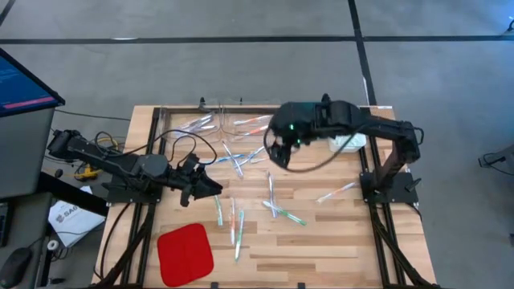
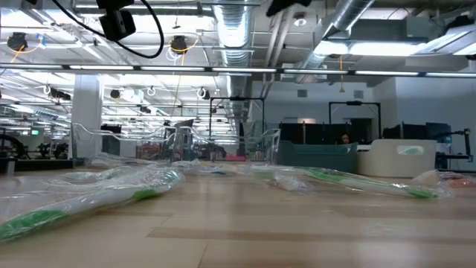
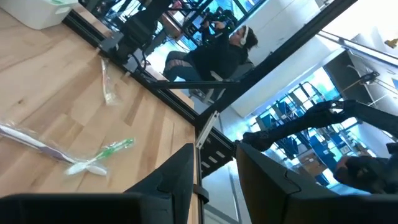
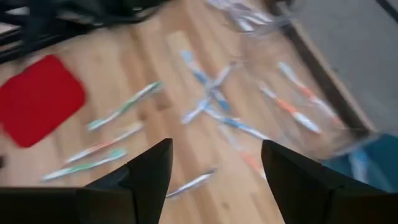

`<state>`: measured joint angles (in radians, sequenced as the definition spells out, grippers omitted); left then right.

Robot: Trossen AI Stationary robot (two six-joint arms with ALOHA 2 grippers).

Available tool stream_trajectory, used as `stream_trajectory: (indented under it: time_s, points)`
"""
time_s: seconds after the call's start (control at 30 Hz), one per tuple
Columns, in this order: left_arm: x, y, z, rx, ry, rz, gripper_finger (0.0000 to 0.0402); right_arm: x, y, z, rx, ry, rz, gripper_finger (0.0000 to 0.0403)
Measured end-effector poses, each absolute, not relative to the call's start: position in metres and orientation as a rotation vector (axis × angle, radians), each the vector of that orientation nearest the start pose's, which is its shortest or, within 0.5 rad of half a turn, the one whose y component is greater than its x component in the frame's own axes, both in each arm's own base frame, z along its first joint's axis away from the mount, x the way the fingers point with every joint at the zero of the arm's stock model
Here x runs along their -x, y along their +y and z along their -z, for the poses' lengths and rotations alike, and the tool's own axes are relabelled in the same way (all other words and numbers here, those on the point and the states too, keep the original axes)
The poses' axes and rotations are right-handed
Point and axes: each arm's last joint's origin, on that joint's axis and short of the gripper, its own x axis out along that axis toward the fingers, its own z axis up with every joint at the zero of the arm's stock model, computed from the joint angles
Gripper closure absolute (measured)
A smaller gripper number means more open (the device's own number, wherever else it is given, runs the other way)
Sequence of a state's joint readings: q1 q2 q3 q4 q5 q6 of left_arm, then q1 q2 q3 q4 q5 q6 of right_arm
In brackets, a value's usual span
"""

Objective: Pick & Place Toothbrushes
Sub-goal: Put the green toothbrush into the white bin

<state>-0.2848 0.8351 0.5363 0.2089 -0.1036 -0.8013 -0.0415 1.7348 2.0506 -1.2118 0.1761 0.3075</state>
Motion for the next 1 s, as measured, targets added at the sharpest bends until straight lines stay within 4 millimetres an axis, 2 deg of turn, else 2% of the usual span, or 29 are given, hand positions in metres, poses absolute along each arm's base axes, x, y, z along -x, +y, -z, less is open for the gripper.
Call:
stream_trajectory:
  time_s: [0.17, 0.33, 0.47, 0.6, 0.67, 0.8, 1.0]
  points:
    - [-0.184, -0.05, -0.276, 0.828, 0.154, 0.12, 0.0285, -0.338, 0.013, -0.417, -0.25, 0.875, 0.286, 0.0163]
    - [-0.184, -0.048, -0.276, 0.875, 0.124, 0.051, 0.0285, -0.328, 0.054, -0.406, -0.122, 0.994, 0.169, 0.0163]
    - [-0.184, -0.046, -0.276, 0.923, 0.078, -0.038, 0.0285, -0.321, 0.089, -0.387, -0.059, 1.065, 0.094, 0.0163]
    - [-0.188, -0.046, -0.273, 0.923, 0.066, -0.092, 0.0285, -0.307, 0.125, -0.375, -0.04, 1.001, 0.072, 0.0163]
    - [-0.192, -0.048, -0.27, 0.947, 0.061, -0.113, 0.0285, -0.299, 0.138, -0.366, -0.089, 0.967, 0.059, 0.0163]
    - [-0.204, -0.055, -0.261, 0.974, 0.075, -0.133, 0.0285, -0.281, 0.148, -0.349, -0.216, 0.894, 0.088, 0.0163]
    - [-0.226, -0.068, -0.246, 1.045, 0.062, -0.1, 0.0285, -0.263, 0.14, -0.333, -0.583, 0.783, 0.234, 0.0163]
